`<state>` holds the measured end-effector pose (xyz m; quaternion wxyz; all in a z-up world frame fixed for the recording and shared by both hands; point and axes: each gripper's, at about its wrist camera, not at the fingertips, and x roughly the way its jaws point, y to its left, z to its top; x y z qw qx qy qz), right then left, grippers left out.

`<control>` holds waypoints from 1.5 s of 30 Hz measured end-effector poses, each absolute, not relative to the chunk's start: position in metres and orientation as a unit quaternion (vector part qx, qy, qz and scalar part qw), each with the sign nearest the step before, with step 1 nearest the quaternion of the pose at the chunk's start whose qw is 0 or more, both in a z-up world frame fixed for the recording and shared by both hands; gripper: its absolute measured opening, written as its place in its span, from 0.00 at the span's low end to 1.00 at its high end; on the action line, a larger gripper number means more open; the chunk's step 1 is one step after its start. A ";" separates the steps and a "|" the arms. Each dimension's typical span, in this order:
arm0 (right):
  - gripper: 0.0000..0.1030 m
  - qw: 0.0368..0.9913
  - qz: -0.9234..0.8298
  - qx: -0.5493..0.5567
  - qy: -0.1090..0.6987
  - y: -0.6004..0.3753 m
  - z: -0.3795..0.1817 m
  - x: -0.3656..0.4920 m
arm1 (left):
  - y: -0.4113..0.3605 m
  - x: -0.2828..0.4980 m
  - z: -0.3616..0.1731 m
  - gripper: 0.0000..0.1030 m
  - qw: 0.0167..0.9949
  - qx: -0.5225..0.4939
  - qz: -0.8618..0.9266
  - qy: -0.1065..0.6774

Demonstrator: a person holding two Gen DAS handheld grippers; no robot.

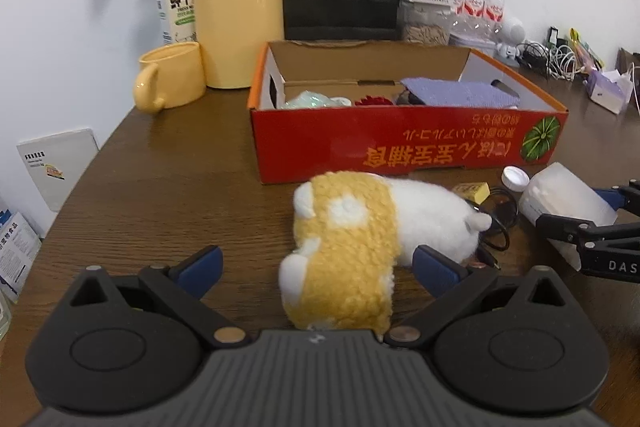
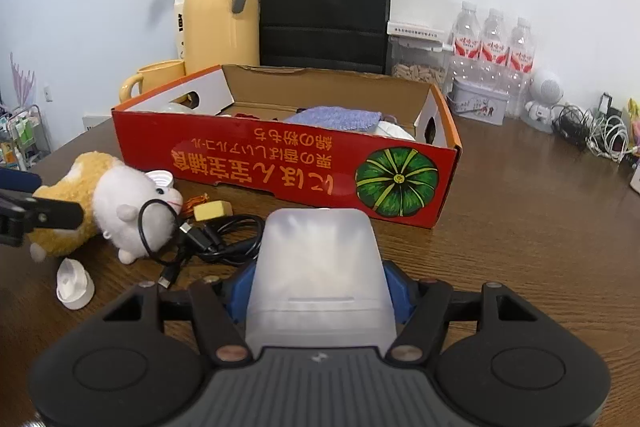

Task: Organize objects
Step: 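Grasp the yellow-white plush dog with the left tool while the right tool holds the plastic box, then carry plush dog and plastic box into the box and open both tools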

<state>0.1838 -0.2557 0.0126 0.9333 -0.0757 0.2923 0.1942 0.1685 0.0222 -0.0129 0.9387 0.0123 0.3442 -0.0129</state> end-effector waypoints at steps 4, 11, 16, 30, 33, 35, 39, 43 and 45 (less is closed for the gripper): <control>0.63 0.937 0.194 -0.079 0.280 -0.255 0.013 0.178 | 0.020 0.172 -0.019 0.97 0.936 0.013 -0.020 0.350; 0.62 0.940 0.195 -0.074 0.272 -0.257 0.013 0.174 | 0.020 0.172 -0.028 0.51 0.934 0.005 -0.044 0.356; 0.62 0.942 0.194 -0.068 0.266 -0.259 0.014 0.172 | 0.020 0.162 -0.028 0.48 0.939 0.004 -0.045 0.341; 0.62 0.955 0.201 -0.057 0.210 -0.259 0.051 0.178 | 0.023 0.158 0.035 0.48 0.969 -0.012 -0.025 0.247; 0.62 0.958 0.204 -0.057 0.195 -0.253 0.065 0.192 | 0.018 0.174 0.047 0.48 0.972 -0.011 -0.025 0.233; 0.63 0.959 0.206 -0.059 0.187 -0.248 0.073 0.203 | 0.015 0.190 0.053 0.48 0.973 -0.013 -0.026 0.227; 0.63 0.961 0.204 -0.057 0.176 -0.236 0.086 0.237 | 0.012 0.227 0.061 0.48 0.975 -0.024 -0.020 0.222; 0.63 0.962 0.199 -0.045 0.182 -0.229 0.089 0.279 | 0.010 0.266 0.059 0.48 0.973 -0.033 -0.009 0.227; 0.63 0.961 0.197 -0.038 0.191 -0.225 0.087 0.303 | 0.011 0.284 0.056 0.48 0.972 -0.039 -0.003 0.232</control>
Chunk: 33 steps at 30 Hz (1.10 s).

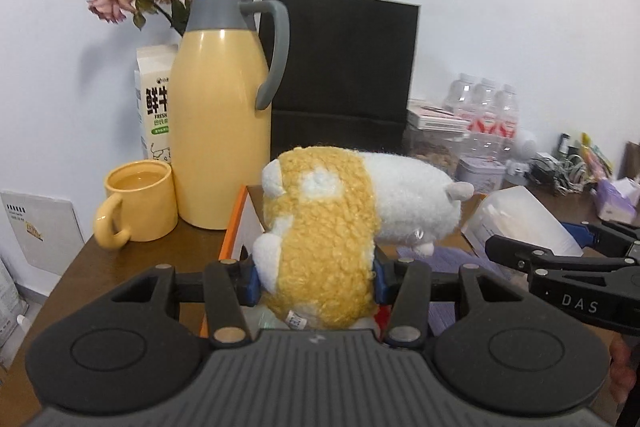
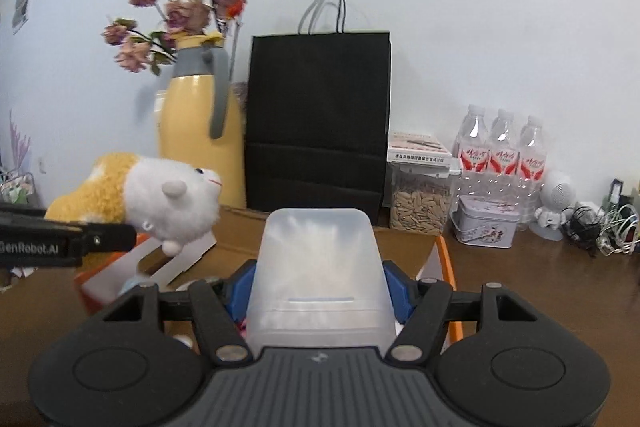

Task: Organize objects
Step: 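Carry plush dog and plastic box into the box and open both tools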

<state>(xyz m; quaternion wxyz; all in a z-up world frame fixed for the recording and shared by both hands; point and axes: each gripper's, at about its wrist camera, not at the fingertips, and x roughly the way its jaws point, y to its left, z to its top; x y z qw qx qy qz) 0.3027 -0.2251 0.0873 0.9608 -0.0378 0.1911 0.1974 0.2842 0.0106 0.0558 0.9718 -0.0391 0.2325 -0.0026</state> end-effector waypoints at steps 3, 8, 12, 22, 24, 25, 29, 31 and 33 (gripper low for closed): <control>0.63 0.958 0.192 -0.038 0.209 -0.219 0.080 0.335 | 0.010 0.313 0.049 0.48 0.969 -0.045 0.008 0.244; 0.63 0.952 0.178 -0.040 0.246 -0.215 0.061 0.371 | 0.005 0.347 0.033 0.48 0.962 -0.039 0.014 0.270; 0.63 0.948 0.179 -0.046 0.261 -0.215 0.052 0.381 | 0.002 0.360 0.022 0.49 0.957 -0.027 0.011 0.289; 0.93 0.945 0.188 -0.056 0.263 -0.219 0.055 0.371 | -0.003 0.354 0.021 0.96 0.962 -0.008 0.021 0.273; 1.00 0.946 0.188 -0.054 0.260 -0.220 0.058 0.367 | -0.003 0.352 0.025 1.00 0.964 -0.012 0.021 0.265; 1.00 0.947 0.188 -0.053 0.256 -0.220 0.059 0.366 | -0.002 0.351 0.026 1.00 0.965 -0.014 0.022 0.261; 1.00 0.948 0.190 -0.048 0.249 -0.223 0.065 0.360 | 0.000 0.346 0.034 1.00 0.968 -0.022 0.026 0.250; 1.00 0.950 0.190 -0.045 0.245 -0.226 0.069 0.357 | 0.001 0.341 0.038 1.00 0.970 -0.022 0.029 0.241; 1.00 0.951 0.188 -0.044 0.241 -0.228 0.072 0.352 | 0.001 0.335 0.043 1.00 0.971 -0.021 0.032 0.235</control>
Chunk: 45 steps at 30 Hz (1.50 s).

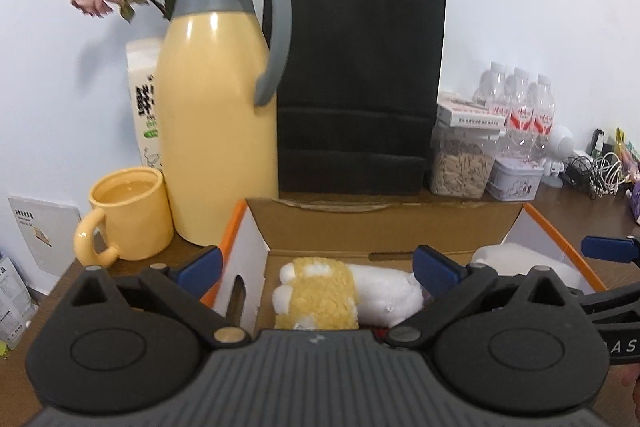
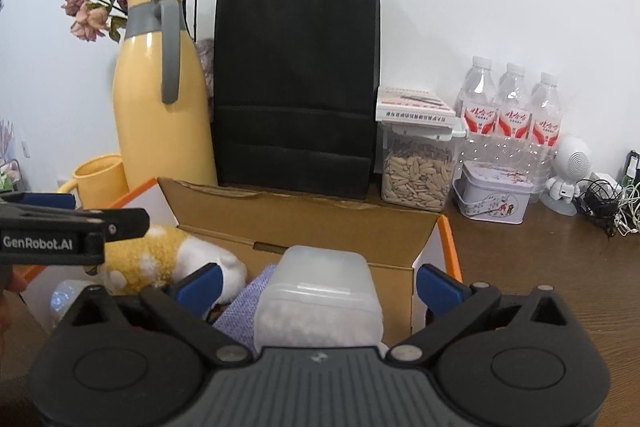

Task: Organize objects
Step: 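Carry plush dog and plastic box into the box and open both tools, then withdraw both tools from the box back over the table, then grasp the white spray cap with the left tool while the right tool grasps a white bottle cap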

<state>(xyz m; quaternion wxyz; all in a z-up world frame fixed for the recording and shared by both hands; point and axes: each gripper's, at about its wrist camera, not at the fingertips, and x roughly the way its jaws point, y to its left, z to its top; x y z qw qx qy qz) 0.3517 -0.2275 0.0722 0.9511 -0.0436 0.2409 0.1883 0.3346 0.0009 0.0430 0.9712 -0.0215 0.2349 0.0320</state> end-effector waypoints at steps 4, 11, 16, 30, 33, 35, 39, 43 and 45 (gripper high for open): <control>1.00 0.953 0.187 -0.048 0.233 -0.232 0.080 0.334 | 0.003 0.316 0.051 1.00 0.972 -0.024 0.031 0.230; 1.00 0.956 0.191 -0.056 0.217 -0.241 0.094 0.288 | 0.005 0.271 0.056 1.00 0.971 -0.018 0.027 0.237; 1.00 0.954 0.193 -0.064 0.222 -0.249 0.090 0.253 | 0.005 0.232 0.049 1.00 0.968 -0.008 0.022 0.252; 1.00 0.938 0.192 -0.072 0.281 -0.269 0.042 0.186 | 0.000 0.151 0.003 1.00 0.948 0.003 -0.011 0.318; 1.00 0.936 0.193 -0.072 0.286 -0.272 0.037 0.176 | -0.005 0.141 -0.002 1.00 0.946 0.006 -0.016 0.323; 1.00 0.935 0.193 -0.071 0.289 -0.273 0.034 0.172 | -0.008 0.136 -0.005 1.00 0.945 0.006 -0.022 0.327; 1.00 0.933 0.196 -0.065 0.296 -0.274 0.029 0.164 | -0.015 0.131 -0.009 0.97 0.944 0.011 -0.029 0.329; 1.00 0.933 0.196 -0.063 0.297 -0.274 0.026 0.161 | -0.021 0.126 -0.011 0.85 0.945 0.013 -0.036 0.325; 1.00 0.933 0.195 -0.063 0.296 -0.274 0.025 0.161 | -0.023 0.124 -0.013 0.74 0.945 0.012 -0.042 0.325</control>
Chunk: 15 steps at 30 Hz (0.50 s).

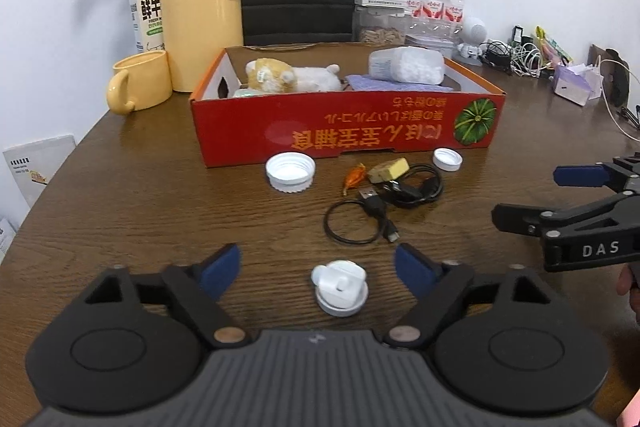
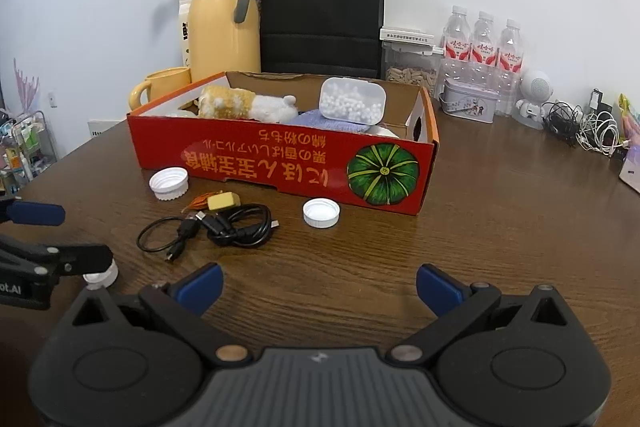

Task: Organize objects
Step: 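Grasp the white spray cap with the left tool while the right tool grasps a white bottle cap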

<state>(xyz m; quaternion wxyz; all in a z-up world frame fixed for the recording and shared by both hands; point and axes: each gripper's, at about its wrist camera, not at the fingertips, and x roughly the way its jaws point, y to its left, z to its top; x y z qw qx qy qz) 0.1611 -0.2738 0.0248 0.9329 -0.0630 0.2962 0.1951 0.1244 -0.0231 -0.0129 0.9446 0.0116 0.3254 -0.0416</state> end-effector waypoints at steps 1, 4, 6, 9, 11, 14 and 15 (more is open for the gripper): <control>1.00 0.933 0.195 -0.063 0.297 -0.273 0.024 0.161 | -0.023 0.124 -0.014 0.71 0.944 0.010 -0.045 0.325; 1.00 0.932 0.196 -0.063 0.299 -0.273 0.021 0.161 | -0.027 0.123 -0.017 0.58 0.944 0.013 -0.050 0.326; 1.00 0.931 0.197 -0.062 0.300 -0.273 0.020 0.161 | -0.027 0.123 -0.018 0.50 0.943 0.009 -0.057 0.327; 1.00 0.931 0.197 -0.062 0.302 -0.272 0.018 0.161 | -0.026 0.122 -0.019 0.28 0.944 -0.001 -0.059 0.326; 1.00 0.931 0.197 -0.061 0.302 -0.272 0.018 0.161 | -0.023 0.122 -0.020 0.27 0.943 -0.014 -0.065 0.326; 1.00 0.931 0.195 -0.060 0.304 -0.272 0.016 0.162 | -0.021 0.121 -0.020 0.26 0.945 -0.022 -0.069 0.320; 1.00 0.930 0.195 -0.060 0.304 -0.272 0.016 0.162 | -0.020 0.120 -0.019 0.26 0.946 -0.025 -0.071 0.317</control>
